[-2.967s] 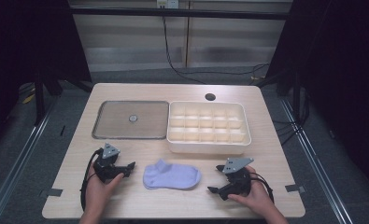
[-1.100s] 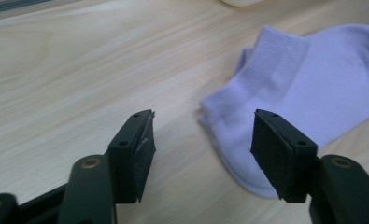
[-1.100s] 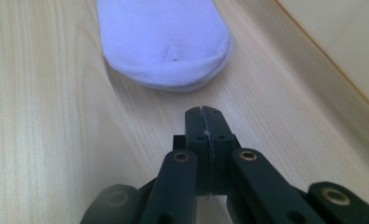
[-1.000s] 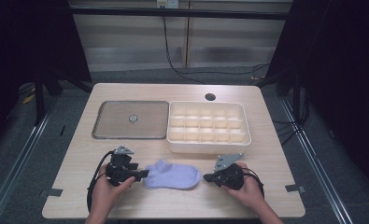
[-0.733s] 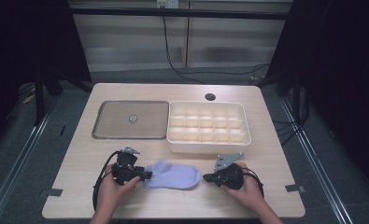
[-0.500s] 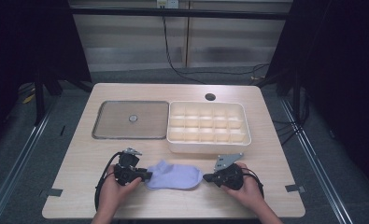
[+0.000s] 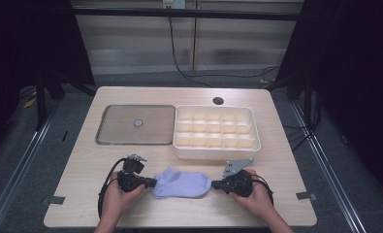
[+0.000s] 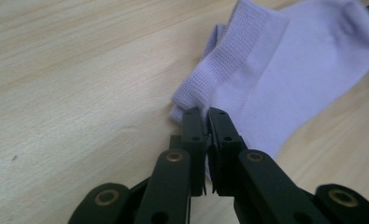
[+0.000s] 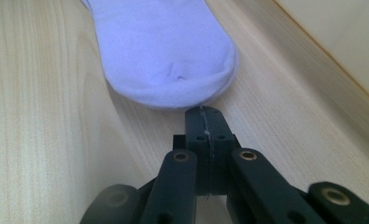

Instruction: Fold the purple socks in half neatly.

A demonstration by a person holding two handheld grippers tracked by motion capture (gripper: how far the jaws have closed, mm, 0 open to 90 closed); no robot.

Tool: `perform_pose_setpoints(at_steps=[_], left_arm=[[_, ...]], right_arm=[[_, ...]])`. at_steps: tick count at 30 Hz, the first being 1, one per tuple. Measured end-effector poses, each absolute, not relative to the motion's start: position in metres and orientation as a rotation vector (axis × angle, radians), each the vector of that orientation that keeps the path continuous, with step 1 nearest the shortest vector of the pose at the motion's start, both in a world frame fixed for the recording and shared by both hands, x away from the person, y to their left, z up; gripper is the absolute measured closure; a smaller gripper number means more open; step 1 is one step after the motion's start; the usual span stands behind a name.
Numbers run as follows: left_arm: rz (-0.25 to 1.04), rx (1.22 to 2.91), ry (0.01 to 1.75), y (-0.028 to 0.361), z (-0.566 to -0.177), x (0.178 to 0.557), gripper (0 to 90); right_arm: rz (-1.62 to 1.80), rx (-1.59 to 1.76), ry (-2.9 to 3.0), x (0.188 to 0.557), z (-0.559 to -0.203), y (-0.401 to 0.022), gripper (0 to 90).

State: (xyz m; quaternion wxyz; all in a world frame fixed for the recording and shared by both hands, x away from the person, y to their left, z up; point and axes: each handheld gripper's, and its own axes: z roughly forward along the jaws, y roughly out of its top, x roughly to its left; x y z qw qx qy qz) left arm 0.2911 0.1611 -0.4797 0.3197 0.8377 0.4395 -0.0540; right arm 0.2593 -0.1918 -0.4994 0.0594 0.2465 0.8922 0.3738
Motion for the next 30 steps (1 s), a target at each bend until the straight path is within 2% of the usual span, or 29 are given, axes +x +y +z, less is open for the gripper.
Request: perform_pose_setpoints(at_steps=[16,30], left_arm=[[-0.25,2.099,1.151,0.166,-0.461,0.288,86.6],[-0.276,2.067,1.144,0.166,-0.45,0.285,87.2]], right_arm=[[1.134,0.718,2.698,0.261,-0.5,-0.185,90.0],[1.152,0.699,2.708,0.261,-0.501,-0.176,90.0]])
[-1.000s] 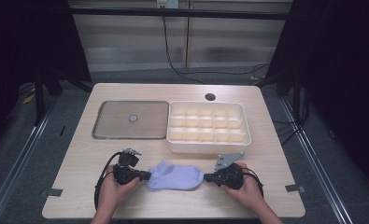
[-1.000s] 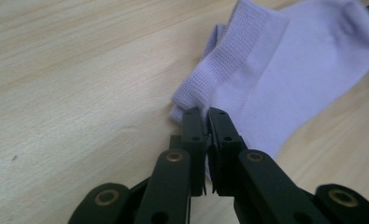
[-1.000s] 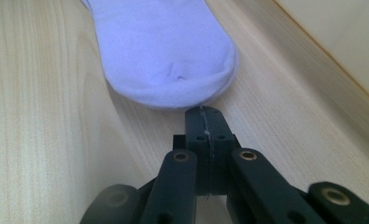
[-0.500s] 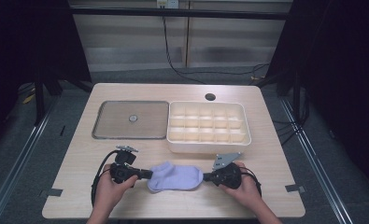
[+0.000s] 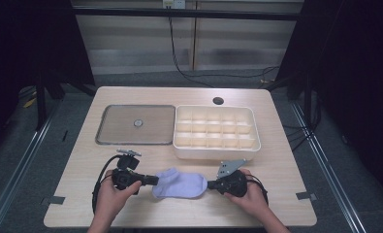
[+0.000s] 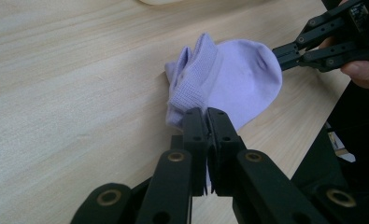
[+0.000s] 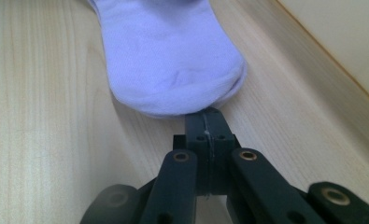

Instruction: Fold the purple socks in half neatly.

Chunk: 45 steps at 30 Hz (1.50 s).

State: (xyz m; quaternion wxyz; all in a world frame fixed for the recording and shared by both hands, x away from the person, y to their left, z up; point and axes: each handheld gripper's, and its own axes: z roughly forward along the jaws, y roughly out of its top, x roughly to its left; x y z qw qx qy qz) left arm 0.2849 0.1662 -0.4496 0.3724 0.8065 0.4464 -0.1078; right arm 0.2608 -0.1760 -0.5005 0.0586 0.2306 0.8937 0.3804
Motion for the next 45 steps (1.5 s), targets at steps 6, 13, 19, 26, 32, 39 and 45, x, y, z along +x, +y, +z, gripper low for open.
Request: perform_pose_setpoints(at_steps=[6,13,19,26,32,39,45], left_arm=[[-0.277,2.064,1.156,0.164,-0.446,0.285,87.3],[-0.279,2.06,1.142,0.161,-0.442,0.285,87.3],[-0.285,2.075,1.126,0.156,-0.439,0.284,87.5],[-0.296,2.095,1.102,0.149,-0.438,0.283,87.4],[-0.303,2.098,1.084,0.144,-0.437,0.284,87.5],[-0.305,2.105,1.073,0.14,-0.436,0.285,87.5],[-0.304,2.104,1.08,0.139,-0.436,0.284,87.6]], right_arm=[[1.155,0.688,2.71,0.261,-0.501,-0.173,90.0],[1.159,0.672,2.713,0.262,-0.501,-0.17,90.0],[1.168,0.673,2.719,0.262,-0.501,-0.169,90.0],[1.183,0.677,2.72,0.263,-0.502,-0.169,90.0],[1.183,0.672,2.724,0.263,-0.502,-0.169,90.0],[1.185,0.677,2.727,0.263,-0.502,-0.168,90.0],[1.192,0.671,2.729,0.263,-0.502,-0.166,90.0]])
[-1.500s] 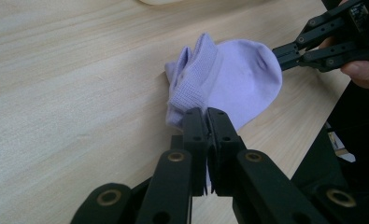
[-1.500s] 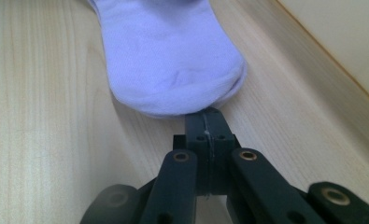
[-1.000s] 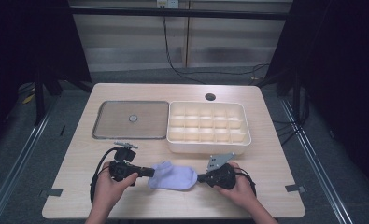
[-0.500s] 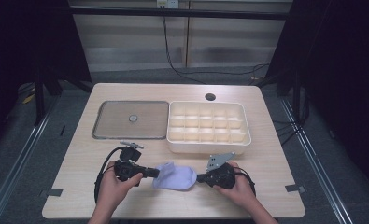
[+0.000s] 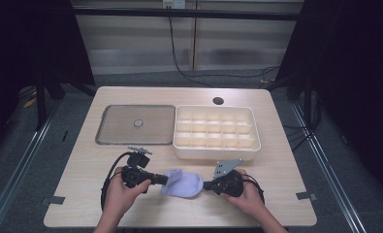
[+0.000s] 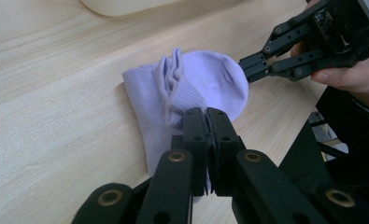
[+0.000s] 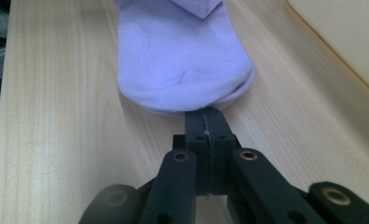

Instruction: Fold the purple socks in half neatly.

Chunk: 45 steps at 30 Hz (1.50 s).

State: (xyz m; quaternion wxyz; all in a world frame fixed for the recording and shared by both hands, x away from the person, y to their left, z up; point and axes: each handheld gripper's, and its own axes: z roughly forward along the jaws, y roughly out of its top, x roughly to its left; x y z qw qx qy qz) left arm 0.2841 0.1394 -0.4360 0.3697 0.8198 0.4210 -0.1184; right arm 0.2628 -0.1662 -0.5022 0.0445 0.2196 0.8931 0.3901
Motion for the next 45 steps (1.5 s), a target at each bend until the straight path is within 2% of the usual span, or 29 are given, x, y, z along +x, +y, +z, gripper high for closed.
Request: perform_pose_setpoints(at_steps=[45], left_arm=[[-0.271,2.136,1.017,0.113,-0.433,0.282,87.7]], right_arm=[[1.223,0.658,2.727,0.26,-0.504,-0.156,90.0]])
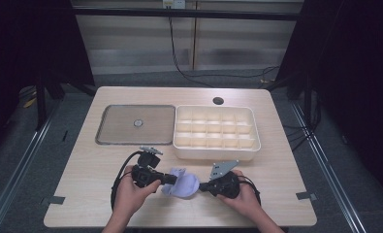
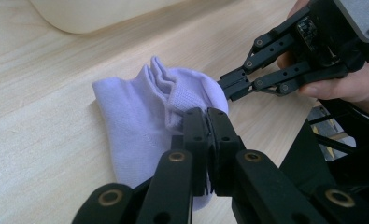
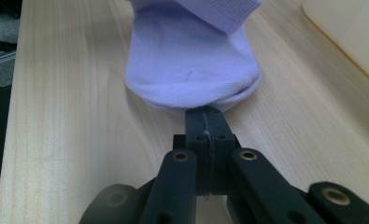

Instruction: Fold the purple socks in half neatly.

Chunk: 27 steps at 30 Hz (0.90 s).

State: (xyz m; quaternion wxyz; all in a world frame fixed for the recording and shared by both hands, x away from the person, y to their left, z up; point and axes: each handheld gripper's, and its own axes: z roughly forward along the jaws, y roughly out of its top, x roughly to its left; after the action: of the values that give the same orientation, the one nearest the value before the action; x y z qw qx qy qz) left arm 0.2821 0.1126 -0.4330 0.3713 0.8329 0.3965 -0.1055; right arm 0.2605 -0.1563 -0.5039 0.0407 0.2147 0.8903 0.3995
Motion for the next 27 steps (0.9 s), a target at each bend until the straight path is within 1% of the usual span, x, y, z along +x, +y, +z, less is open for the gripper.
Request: perform_pose_setpoints(at_steps=[7,27], left_arm=[[-0.216,2.156,0.995,0.105,-0.436,0.28,87.7],[-0.189,2.248,0.924,0.084,-0.458,0.274,87.5]], right_arm=[[1.224,0.657,2.728,0.261,-0.504,-0.156,90.0],[1.223,0.659,2.727,0.261,-0.504,-0.156,90.0]])
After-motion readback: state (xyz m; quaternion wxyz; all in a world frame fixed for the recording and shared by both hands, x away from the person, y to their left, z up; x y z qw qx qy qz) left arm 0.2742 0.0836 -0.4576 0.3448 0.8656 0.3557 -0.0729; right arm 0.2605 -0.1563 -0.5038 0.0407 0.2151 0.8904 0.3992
